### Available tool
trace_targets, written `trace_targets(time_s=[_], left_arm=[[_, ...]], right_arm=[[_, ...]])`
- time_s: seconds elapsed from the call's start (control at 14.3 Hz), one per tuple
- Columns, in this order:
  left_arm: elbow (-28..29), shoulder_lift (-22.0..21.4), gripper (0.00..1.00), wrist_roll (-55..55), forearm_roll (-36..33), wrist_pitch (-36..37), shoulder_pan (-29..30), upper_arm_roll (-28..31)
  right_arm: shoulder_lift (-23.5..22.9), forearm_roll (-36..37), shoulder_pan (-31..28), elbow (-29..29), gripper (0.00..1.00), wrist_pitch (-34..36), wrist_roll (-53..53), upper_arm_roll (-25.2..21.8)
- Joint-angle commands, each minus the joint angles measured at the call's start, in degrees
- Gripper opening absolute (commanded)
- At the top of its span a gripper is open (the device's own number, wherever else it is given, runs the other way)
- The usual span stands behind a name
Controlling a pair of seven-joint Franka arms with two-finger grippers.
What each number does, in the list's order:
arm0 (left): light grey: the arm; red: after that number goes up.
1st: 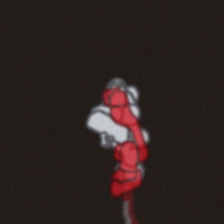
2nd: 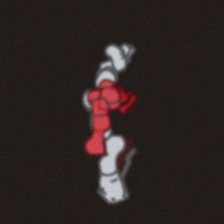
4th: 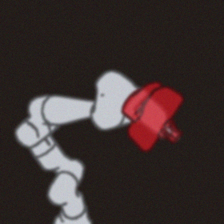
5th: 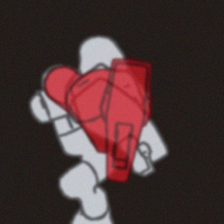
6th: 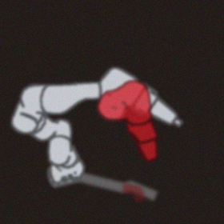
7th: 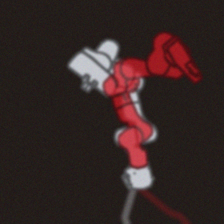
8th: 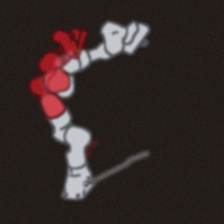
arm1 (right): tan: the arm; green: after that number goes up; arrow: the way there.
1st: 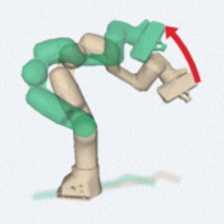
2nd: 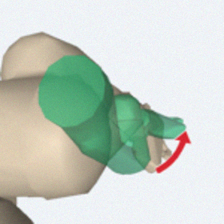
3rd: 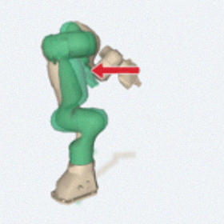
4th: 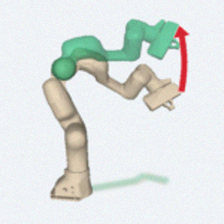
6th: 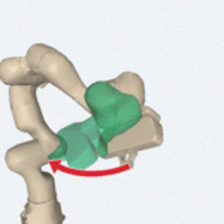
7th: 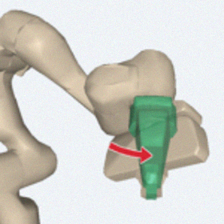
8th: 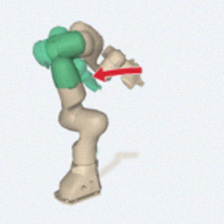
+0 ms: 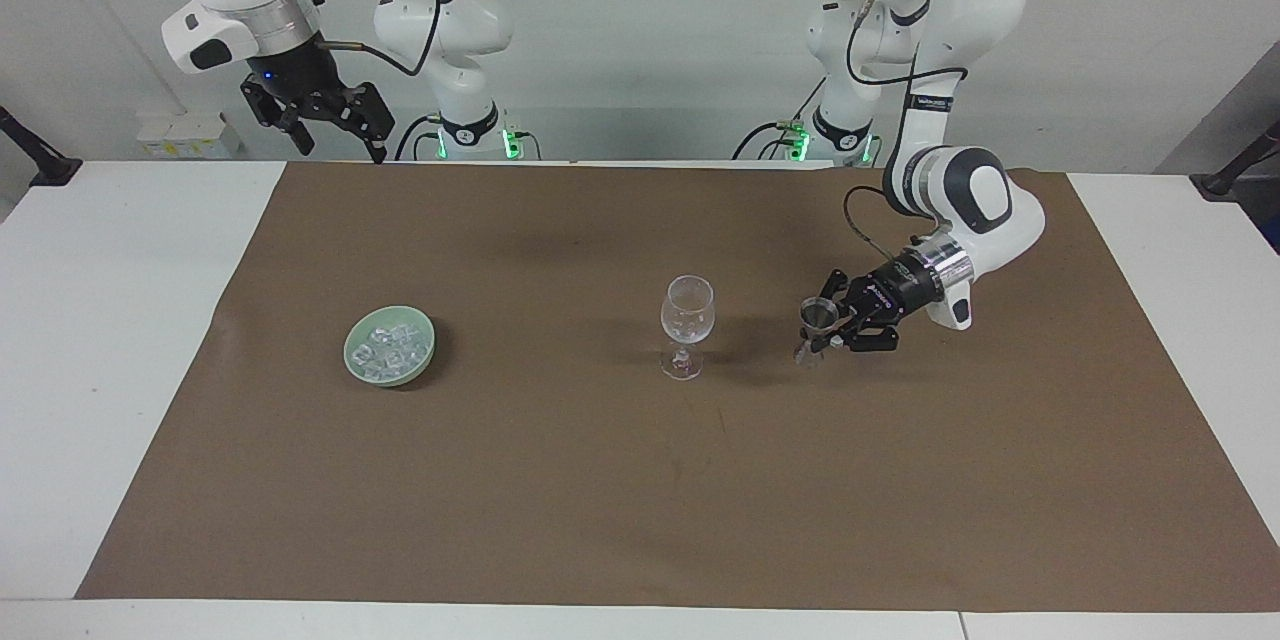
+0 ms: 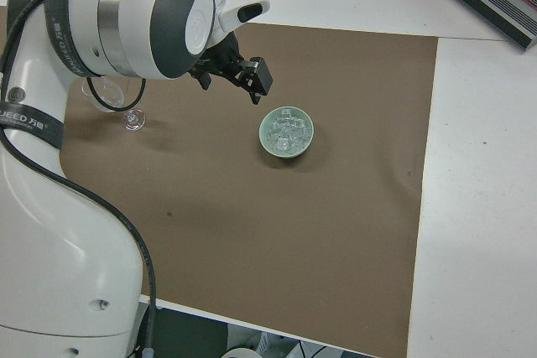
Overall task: Pour wine and add ice with both arms
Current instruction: 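Carry the metal cup with the left gripper above the clear glass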
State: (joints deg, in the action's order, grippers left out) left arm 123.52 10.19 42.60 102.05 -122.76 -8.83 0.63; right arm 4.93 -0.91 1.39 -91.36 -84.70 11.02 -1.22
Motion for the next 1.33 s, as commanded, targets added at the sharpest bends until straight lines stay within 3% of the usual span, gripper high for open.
trace_targets(time_s=[0.0,0.42,1.26], left_arm=[[2.2,-2.7,0.00,-0.4,3.0,-4.1,-3.2,0.7],[2.1,-3.1,0.00,-0.5,4.3,-9.8,-6.5,0.8],[1.6,-4.4,0.00,-0.5,7.5,-14.6,-10.7,0.8]], right_arm=[[1.5,-0.4,0.1,-1.8,1.00,-1.3,0.8,-0.1],[1.5,-0.4,0.1,-1.8,1.00,-1.3,0.7,-0.1],[1.5,-0.4,0.1,-1.8,1.00,-1.3,0.8,-0.1]])
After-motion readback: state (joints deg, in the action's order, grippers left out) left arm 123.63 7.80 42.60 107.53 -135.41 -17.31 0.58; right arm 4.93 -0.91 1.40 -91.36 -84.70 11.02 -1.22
